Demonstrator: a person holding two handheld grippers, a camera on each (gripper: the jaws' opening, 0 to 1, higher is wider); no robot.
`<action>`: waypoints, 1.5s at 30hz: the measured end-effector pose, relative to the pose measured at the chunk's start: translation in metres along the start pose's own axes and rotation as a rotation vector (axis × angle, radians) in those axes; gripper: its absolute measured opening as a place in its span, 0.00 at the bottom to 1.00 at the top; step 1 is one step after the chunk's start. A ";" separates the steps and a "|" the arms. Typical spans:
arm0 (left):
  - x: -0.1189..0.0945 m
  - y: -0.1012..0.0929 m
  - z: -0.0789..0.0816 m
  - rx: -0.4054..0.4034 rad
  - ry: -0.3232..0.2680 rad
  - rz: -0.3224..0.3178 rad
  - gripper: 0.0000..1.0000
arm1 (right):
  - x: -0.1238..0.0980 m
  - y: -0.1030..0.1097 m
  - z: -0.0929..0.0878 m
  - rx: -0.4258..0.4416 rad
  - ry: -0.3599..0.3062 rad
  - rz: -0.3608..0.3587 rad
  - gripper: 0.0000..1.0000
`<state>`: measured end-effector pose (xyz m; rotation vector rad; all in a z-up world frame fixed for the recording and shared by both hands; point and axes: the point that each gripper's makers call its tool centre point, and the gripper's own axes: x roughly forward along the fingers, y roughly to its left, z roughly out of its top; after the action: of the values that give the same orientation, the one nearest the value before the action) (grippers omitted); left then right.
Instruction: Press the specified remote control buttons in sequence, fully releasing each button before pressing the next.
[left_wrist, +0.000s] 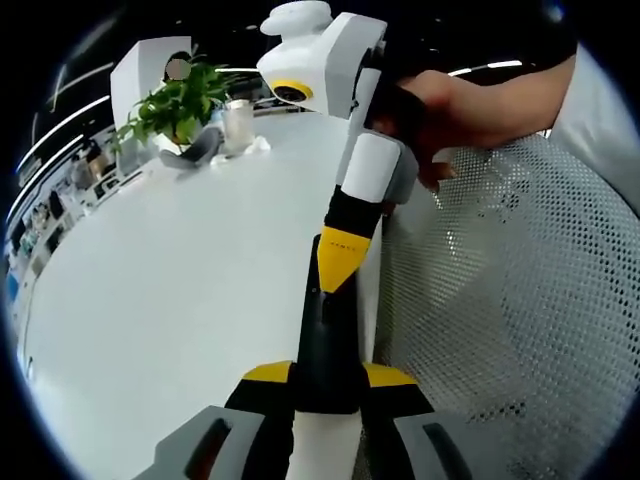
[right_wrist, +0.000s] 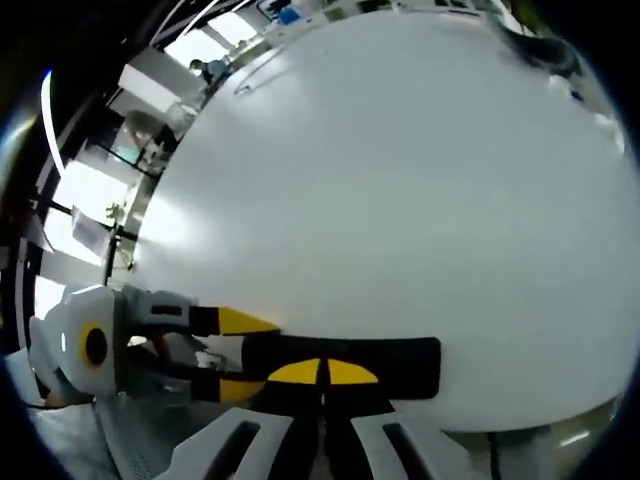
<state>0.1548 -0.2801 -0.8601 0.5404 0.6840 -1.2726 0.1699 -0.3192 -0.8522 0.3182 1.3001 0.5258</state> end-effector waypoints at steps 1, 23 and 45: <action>0.000 0.000 0.000 -0.001 0.000 0.000 0.24 | 0.000 0.000 0.000 0.007 0.001 0.005 0.00; 0.000 0.002 0.001 0.002 -0.005 0.007 0.25 | -0.002 0.001 -0.002 -0.052 0.015 -0.031 0.00; 0.000 0.002 0.001 -0.004 -0.012 0.006 0.25 | -0.001 0.001 -0.011 -0.100 0.066 -0.091 0.00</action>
<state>0.1566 -0.2808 -0.8594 0.5310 0.6740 -1.2675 0.1588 -0.3194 -0.8533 0.1590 1.3408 0.5254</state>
